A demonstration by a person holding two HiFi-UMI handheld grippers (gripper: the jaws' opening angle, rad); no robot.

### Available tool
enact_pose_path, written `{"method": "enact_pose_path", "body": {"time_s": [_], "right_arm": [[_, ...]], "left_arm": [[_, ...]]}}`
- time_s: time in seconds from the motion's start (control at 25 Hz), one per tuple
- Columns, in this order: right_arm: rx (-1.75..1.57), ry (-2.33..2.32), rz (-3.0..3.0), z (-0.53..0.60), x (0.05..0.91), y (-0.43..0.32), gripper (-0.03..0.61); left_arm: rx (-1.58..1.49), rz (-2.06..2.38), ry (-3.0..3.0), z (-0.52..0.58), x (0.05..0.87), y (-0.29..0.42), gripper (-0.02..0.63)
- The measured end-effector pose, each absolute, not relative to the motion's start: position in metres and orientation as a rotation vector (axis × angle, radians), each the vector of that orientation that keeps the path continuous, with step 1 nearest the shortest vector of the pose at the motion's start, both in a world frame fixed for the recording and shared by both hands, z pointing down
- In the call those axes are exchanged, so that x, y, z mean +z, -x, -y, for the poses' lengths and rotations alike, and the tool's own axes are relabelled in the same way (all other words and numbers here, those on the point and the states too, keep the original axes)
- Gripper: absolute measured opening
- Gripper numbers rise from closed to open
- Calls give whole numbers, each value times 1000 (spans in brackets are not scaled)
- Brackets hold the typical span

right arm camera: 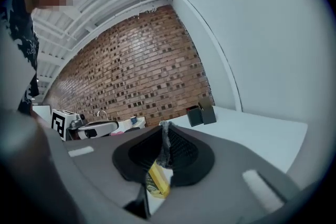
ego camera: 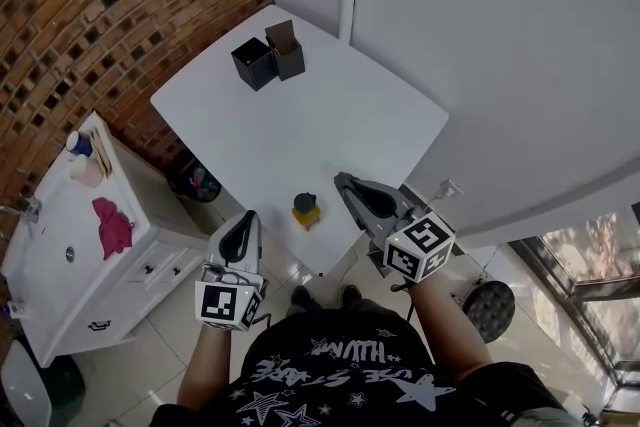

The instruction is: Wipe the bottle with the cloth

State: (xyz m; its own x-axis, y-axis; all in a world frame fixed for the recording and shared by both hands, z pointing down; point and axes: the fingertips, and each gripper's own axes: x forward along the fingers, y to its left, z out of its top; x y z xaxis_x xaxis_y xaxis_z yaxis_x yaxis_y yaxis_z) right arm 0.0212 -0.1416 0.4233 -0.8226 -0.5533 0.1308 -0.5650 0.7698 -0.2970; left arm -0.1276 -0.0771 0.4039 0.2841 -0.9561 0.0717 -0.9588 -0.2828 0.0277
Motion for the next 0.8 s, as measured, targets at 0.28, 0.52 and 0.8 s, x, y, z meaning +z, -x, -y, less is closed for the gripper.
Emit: {"method": "enact_pose_path", "body": {"time_s": [0.28, 0.52, 0.8], "right_arm": [[477, -935, 2925, 123, 423, -23, 35], [479, -916, 2895, 107, 440, -25, 35], [429, -909, 2887, 110, 438, -28, 35]], "left_arm": [[163, 1915, -2376, 79, 428, 130, 3], [179, 1900, -2311, 73, 440, 126, 3], [231, 1918, -2266, 75, 445, 130, 3]]}}
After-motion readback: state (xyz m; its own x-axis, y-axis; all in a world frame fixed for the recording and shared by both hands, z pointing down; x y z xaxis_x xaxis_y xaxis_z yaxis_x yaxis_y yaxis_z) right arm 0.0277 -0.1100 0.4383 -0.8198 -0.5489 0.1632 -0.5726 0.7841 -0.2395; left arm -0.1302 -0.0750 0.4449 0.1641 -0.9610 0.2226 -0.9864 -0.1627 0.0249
